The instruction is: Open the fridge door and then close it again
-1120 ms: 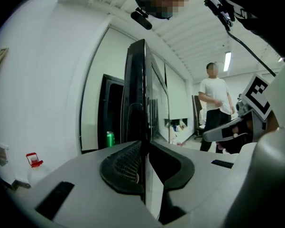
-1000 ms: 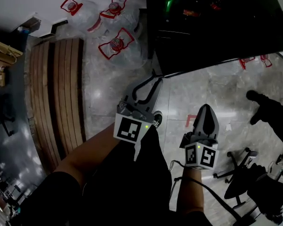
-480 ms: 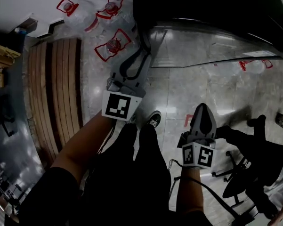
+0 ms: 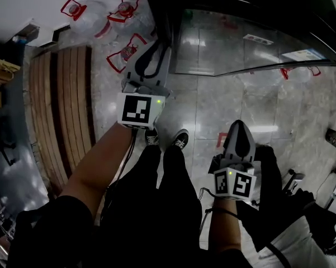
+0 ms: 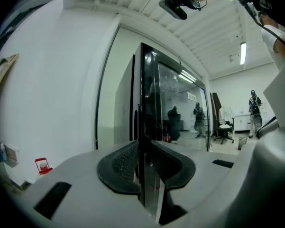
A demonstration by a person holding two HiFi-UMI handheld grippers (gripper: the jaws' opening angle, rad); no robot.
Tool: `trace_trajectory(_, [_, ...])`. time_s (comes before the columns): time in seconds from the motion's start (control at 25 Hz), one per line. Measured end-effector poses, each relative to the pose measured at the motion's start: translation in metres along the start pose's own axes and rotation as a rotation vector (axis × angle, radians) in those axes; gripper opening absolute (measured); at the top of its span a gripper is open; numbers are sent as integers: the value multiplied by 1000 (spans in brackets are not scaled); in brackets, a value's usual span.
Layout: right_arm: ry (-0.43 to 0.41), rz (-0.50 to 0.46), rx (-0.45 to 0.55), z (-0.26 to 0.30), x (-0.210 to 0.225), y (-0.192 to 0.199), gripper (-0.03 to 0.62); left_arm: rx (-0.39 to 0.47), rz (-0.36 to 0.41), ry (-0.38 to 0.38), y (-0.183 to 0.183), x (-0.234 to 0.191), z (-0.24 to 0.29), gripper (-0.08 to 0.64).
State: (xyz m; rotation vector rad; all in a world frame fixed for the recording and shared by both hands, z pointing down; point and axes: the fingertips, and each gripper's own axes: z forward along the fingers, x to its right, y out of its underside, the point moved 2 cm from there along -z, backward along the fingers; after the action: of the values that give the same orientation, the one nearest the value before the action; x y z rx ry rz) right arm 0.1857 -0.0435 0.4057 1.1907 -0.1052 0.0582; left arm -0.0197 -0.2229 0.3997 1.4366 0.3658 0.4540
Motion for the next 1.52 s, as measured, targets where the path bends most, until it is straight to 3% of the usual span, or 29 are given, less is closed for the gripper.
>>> trace_trajectory(0.2, [-7, 1, 21, -10, -7, -14, 15, -5, 15, -21, 0, 3, -13, 69])
trace_trajectory(0.32, [-39, -10, 47, -20, -23, -33, 15, 11, -30, -19, -16, 15, -39, 58])
trace_trajectory(0.4, [-69, -17, 69, -29, -37, -49, 15, 27, -65, 12, -36, 29, -61, 9])
trace_trajectory(0.64, [-192, -38, 123, -66, -90, -99, 15, 23, -138, 135, -107, 70, -133, 8])
trace_trajectory(0.88, [-278, -101, 212, -107, -126, -152, 15, 67, -107, 220, -176, 99, -188, 8])
trace_trajectory(1.12, [-346, -117, 203, -168, -160, -174, 15, 37, -82, 292, -214, 132, -249, 9])
trace_trajectory(1.32, [-392, -142, 215, -188, -171, -181, 15, 37, -73, 325, -224, 155, -268, 9])
trace_trajectory(1.52, [-398, -173, 226, -201, -172, -180, 15, 57, -76, 294, -229, 153, -277, 9])
